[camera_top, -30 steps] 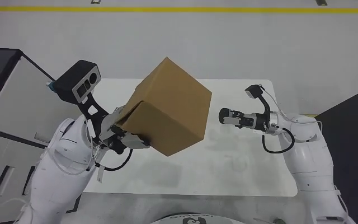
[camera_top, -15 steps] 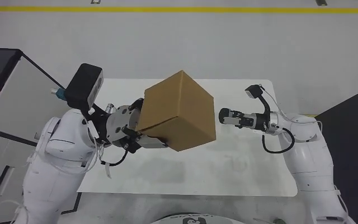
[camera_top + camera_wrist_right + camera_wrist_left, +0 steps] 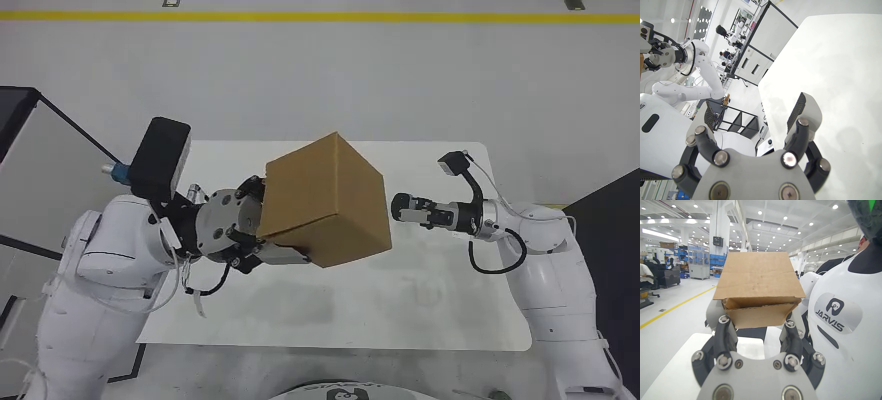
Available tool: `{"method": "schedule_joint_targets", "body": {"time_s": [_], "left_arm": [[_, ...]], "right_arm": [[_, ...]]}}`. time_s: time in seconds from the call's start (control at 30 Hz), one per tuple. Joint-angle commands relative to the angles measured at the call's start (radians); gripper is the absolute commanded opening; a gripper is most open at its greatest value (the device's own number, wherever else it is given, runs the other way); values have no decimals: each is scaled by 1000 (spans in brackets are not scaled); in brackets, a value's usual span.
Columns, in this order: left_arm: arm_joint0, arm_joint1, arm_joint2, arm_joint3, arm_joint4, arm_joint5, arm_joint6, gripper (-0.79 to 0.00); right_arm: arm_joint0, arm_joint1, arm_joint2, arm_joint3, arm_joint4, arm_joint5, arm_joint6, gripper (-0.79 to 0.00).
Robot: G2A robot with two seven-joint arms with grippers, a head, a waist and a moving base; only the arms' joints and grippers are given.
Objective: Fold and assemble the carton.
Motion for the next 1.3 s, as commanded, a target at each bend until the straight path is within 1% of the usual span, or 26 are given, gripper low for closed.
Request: {"method": "schedule_joint_targets", "body": {"time_s": [0.0,0.13,0.3,0.4,0.67,0.73,0.8,0.87,0.93,1.0,1.17,1.2,1.27], "left_arm": [[-5,1,-10,-10,66,-7,-20,-785],[-24,5,-25,-33,192,-22,-67,-785],[-55,9,-20,-51,289,-16,-115,-785],[-67,10,-16,-58,301,10,-113,-785],[-67,10,-16,-58,301,10,-113,-785],[-73,9,-22,-77,336,16,-95,-785],[-101,11,-31,-105,425,-17,-113,-785],[-126,11,-34,-117,491,-37,-104,-785],[-146,14,-32,-126,566,-63,-125,-785],[-163,14,-20,-126,605,-87,-114,-785],[-226,19,-7,-126,734,-141,-131,-785],[-240,19,-5,-126,759,-159,-120,-785],[-245,19,-4,-126,803,-165,-96,-785]], "right_arm": [[0,0,0,0,0,0,0,0],[0,0,0,0,0,0,0,0],[0,0,0,0,0,0,0,0],[0,0,0,0,0,0,0,0],[0,0,0,0,0,0,0,0],[0,0,0,0,0,0,0,0],[0,0,0,0,0,0,0,0],[0,0,0,0,0,0,0,0],[0,0,0,0,0,0,0,0],[0,0,0,0,0,0,0,0],[0,0,0,0,0,0,0,0],[0,0,0,0,0,0,0,0],[0,0,0,0,0,0,0,0]]}}
